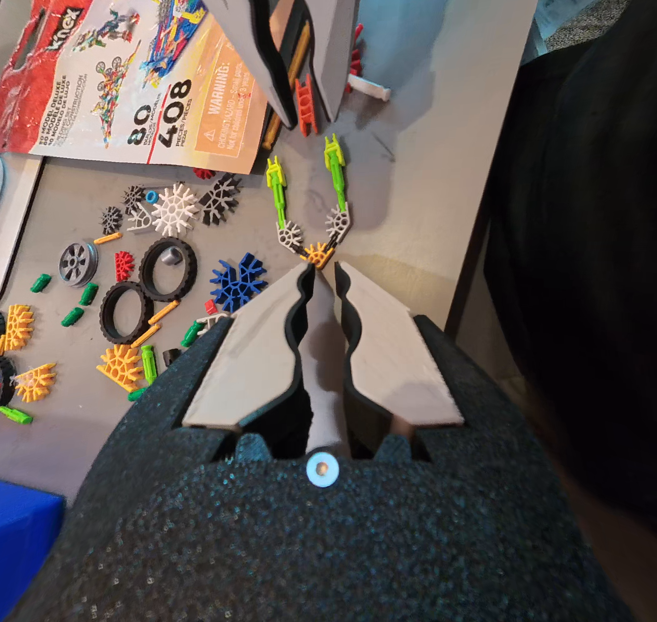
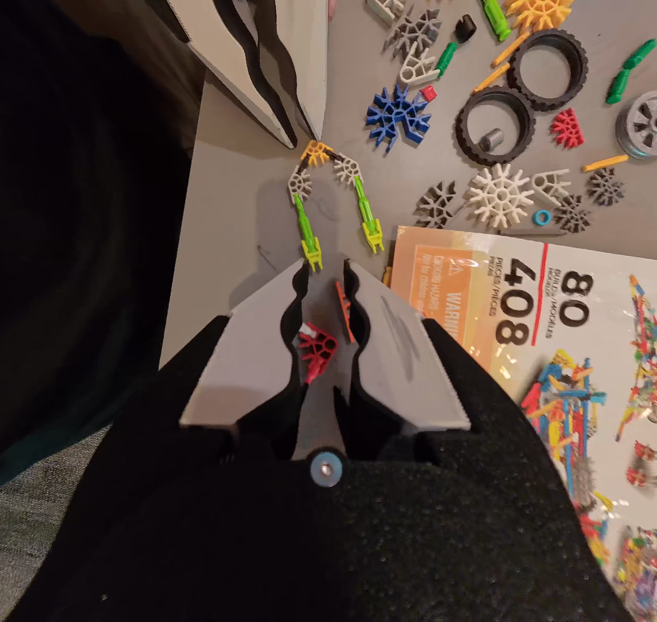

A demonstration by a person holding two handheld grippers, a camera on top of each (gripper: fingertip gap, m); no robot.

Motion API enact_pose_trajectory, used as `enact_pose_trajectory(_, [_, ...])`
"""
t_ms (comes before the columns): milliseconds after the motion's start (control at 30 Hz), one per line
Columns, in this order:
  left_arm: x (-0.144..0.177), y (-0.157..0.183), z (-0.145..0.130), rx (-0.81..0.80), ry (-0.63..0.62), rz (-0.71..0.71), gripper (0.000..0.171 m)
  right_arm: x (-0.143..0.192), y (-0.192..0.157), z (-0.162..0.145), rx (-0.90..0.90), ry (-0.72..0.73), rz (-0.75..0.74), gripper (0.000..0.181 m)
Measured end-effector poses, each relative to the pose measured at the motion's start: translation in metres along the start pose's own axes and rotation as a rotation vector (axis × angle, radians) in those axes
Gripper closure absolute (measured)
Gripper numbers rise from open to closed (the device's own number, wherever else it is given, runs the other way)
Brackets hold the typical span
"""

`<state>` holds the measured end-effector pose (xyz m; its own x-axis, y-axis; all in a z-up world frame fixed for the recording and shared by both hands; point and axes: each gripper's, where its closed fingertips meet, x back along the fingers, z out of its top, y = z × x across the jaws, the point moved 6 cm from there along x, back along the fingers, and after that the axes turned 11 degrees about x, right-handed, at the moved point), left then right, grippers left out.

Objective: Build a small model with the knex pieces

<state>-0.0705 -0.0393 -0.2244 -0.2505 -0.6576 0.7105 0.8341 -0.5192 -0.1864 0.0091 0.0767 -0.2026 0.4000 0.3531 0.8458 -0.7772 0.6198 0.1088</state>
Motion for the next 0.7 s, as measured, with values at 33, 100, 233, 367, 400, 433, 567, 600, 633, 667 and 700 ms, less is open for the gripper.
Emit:
enact_pose_trajectory(33, [0.000,0.002,0.001,-0.001,-0.003,-0.008,0.162,-0.004,-0.002,0.001,0.000,0.005,0.009,0.164])
enact_pose_trajectory(100, [0.001,0.007,0.002,-0.004,-0.007,-0.014,0.162,-0.009,-0.004,0.000,0.010,-0.011,0.001,0.165])
enact_pose_trajectory(233, [0.002,0.018,0.003,-0.010,-0.002,-0.041,0.162,-0.013,-0.004,0.001,0.030,-0.016,-0.019,0.168])
enact_pose_trajectory(367, [0.009,0.012,0.005,0.013,0.042,-0.030,0.155,0.013,0.002,-0.004,-0.023,0.023,-0.078,0.166])
enact_pose_trajectory(400, [0.010,0.006,0.005,0.022,0.052,-0.002,0.153,0.022,0.004,-0.009,-0.047,0.032,-0.107,0.166])
enact_pose_trajectory(433, [0.010,0.002,0.004,0.024,0.054,0.016,0.152,0.032,0.005,-0.014,-0.075,0.044,-0.133,0.166])
enact_pose_trajectory(567, [0.003,0.003,0.000,0.035,0.010,-0.031,0.151,0.056,0.001,-0.034,-0.151,0.077,-0.201,0.166])
enact_pose_trajectory(600, [0.002,0.005,0.001,0.041,0.013,-0.046,0.152,0.058,0.000,-0.038,-0.169,0.081,-0.212,0.167])
enact_pose_trajectory(633, [0.001,0.008,0.002,0.048,0.011,-0.061,0.154,0.059,-0.003,-0.042,-0.182,0.085,-0.218,0.167])
enact_pose_trajectory(667, [0.001,0.011,0.003,0.052,0.009,-0.073,0.154,0.060,-0.005,-0.045,-0.193,0.089,-0.226,0.167])
enact_pose_trajectory(700, [0.001,0.014,0.004,0.048,0.007,-0.081,0.153,0.059,-0.007,-0.048,-0.206,0.094,-0.232,0.167])
